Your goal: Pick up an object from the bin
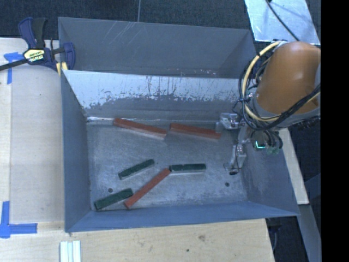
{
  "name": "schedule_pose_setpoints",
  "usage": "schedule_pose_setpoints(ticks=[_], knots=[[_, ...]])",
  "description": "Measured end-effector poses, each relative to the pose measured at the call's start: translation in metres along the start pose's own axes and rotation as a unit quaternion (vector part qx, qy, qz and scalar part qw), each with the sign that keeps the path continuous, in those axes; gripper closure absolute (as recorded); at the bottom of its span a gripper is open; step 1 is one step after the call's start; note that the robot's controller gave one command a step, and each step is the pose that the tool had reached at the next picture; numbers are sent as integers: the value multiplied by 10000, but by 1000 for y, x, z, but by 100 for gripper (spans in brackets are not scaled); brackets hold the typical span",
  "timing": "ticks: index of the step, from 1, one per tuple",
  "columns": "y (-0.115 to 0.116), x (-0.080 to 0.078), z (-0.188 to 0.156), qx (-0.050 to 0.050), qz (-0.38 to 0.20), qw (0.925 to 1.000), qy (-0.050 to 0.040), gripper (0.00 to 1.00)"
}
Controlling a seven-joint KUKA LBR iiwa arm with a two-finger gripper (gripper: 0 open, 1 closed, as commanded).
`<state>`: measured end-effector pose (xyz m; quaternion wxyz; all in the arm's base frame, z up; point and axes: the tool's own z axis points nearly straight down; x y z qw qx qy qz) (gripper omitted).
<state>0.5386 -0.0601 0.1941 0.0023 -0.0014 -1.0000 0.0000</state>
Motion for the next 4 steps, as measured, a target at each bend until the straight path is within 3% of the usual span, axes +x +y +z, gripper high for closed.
schedule_pose_setpoints(ticks=[1,2,3,4], knots=[[23,-13,128,-4,-33,10000,-7,0],[23,-16,123,3,-34,10000,-49,100],[20,-40,-17,2,271,9996,-90,100],[48,-88,-91,4,-507,9987,-86,100]])
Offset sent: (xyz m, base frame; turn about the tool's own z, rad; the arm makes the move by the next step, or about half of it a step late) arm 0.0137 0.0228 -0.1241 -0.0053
